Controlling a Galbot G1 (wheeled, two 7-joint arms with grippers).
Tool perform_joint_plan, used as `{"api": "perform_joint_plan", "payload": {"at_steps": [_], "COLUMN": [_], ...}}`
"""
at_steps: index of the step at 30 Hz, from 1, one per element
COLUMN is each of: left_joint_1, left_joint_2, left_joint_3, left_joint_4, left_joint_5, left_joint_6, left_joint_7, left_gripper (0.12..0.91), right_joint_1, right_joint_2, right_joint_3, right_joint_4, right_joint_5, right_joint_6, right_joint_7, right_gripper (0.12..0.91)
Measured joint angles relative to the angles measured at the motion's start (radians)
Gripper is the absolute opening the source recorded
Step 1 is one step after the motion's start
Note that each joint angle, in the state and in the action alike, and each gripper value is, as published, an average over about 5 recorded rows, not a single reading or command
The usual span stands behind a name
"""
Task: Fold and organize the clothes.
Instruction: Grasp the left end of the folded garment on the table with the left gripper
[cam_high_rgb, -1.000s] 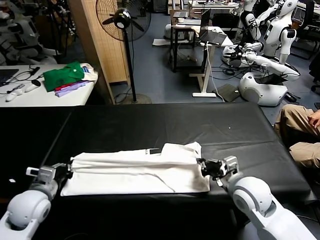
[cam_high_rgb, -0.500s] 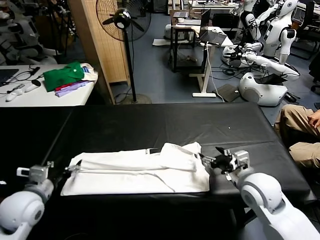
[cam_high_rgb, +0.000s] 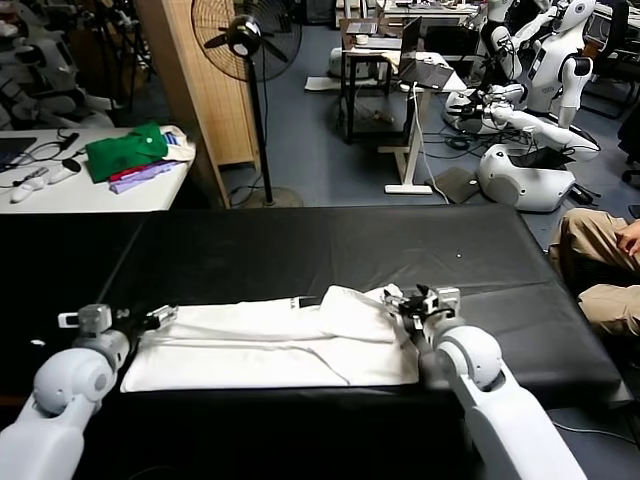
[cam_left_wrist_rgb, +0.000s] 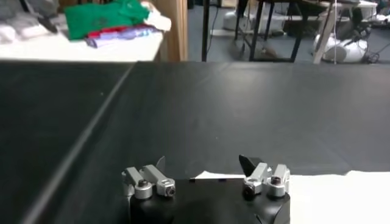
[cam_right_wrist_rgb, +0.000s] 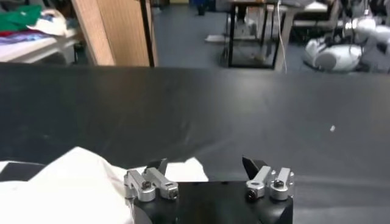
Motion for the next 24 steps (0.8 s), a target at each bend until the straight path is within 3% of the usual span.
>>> {"api": "perform_joint_plan", "payload": {"at_steps": [7,10,12,18,22,24], "left_joint_1": [0.012,0.019,0.022,0.010,-0.004,-0.004], "left_joint_2": [0.003,-0.005,-0.013,-0.049,-0.078,-0.086], "left_joint_3": [0.000,0.001,0.004,0.021,0.027,0.028], "left_joint_4": [0.015,0.015,0.017,0.037,0.048,0.047], "left_joint_5": [0.050,0.076,0.102,0.237,0.309,0.329], "left_joint_6": [0.009,-0.011,-0.037,-0.146,-0.176,-0.182], "left_joint_7": [0.022,0.027,0.028,0.026,0.032,0.043], "left_gripper": [0.428,0.261,0.174,0.140,0.138,0.154], "right_joint_1": [-0.008,-0.019,-0.028,-0.063,-0.090,-0.105], "right_joint_2": [0.029,0.039,0.047,0.080,0.088,0.083], "right_joint_3": [-0.011,-0.018,-0.023,-0.031,-0.022,-0.012], "right_joint_4": [-0.007,-0.008,-0.008,0.000,0.019,0.034], "right_joint_5": [-0.030,-0.064,-0.097,-0.182,-0.192,-0.192], "right_joint_6": [0.022,0.058,0.089,0.136,0.130,0.127], "right_joint_7": [0.010,0.033,0.053,0.101,0.083,0.066], "right_gripper": [0.360,0.196,0.139,0.122,0.127,0.177]}}
